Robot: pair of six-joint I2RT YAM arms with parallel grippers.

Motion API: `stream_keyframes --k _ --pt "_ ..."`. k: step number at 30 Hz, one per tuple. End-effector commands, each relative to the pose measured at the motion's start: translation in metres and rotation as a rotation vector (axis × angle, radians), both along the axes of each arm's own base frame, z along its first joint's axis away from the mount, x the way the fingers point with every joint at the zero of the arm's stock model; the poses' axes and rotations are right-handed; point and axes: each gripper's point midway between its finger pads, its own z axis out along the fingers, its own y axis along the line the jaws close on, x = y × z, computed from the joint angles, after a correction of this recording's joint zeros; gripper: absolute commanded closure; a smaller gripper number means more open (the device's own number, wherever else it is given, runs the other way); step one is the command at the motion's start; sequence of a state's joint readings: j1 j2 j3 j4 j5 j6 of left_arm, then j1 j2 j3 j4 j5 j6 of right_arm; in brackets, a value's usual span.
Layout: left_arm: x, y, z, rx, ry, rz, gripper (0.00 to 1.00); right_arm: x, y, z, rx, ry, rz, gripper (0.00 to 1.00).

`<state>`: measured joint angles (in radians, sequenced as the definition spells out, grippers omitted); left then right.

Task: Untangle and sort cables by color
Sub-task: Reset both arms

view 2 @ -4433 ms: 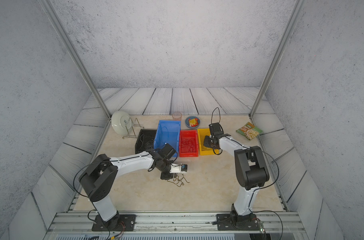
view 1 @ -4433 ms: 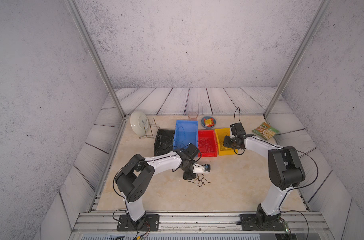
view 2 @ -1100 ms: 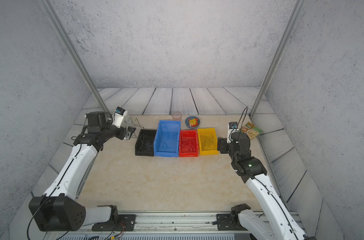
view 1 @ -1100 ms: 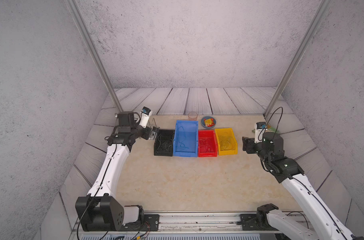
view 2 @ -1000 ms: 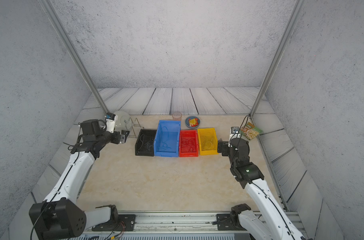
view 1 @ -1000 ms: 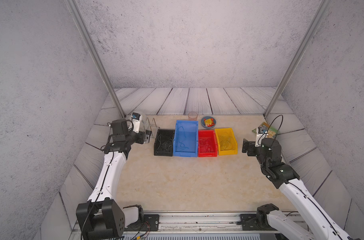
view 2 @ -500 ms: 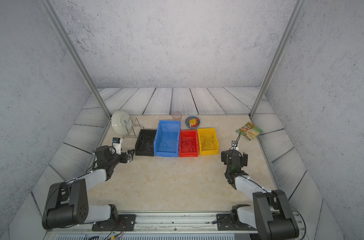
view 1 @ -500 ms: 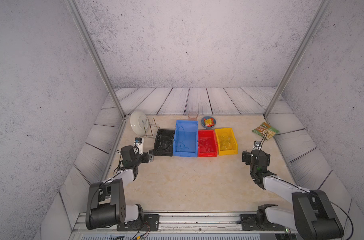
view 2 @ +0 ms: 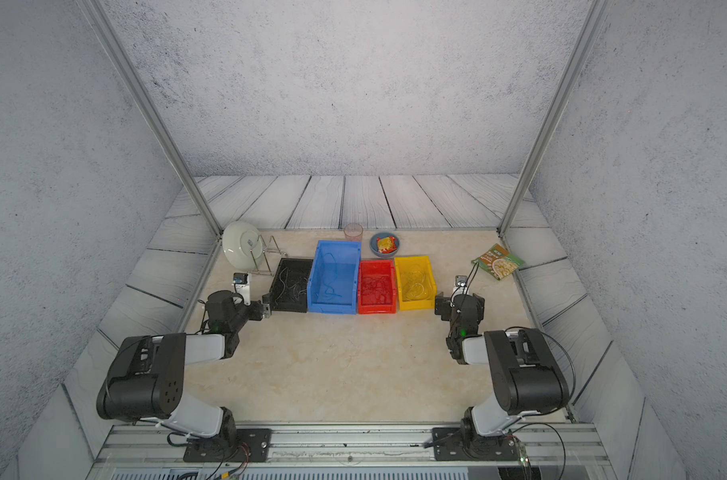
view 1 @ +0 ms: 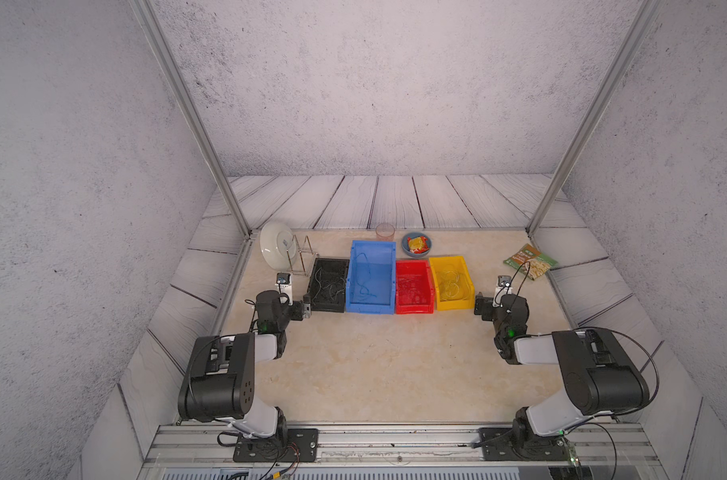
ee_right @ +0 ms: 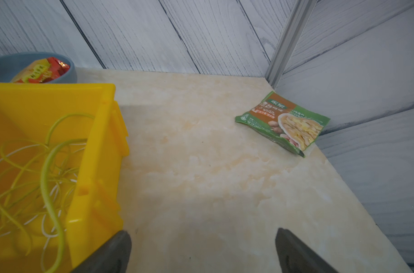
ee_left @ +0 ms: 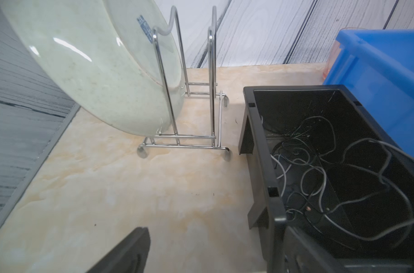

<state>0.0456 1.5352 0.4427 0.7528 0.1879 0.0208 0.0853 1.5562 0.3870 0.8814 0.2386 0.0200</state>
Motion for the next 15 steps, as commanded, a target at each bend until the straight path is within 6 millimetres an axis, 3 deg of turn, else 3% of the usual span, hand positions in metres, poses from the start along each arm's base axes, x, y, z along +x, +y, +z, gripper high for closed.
stream_keyframes --k 1,15 --pt "0.0058 0.0062 0.0091 0.004 -0.026 0.038 0.05 0.0069 0.0 0.0039 0.011 -0.007 0.001 0.01" --pt "0.0066 0.0078 0.01 0.004 -0.026 0.049 0.05 0.007 -0.0011 0.0049 0.012 -0.022 -0.002 0.0"
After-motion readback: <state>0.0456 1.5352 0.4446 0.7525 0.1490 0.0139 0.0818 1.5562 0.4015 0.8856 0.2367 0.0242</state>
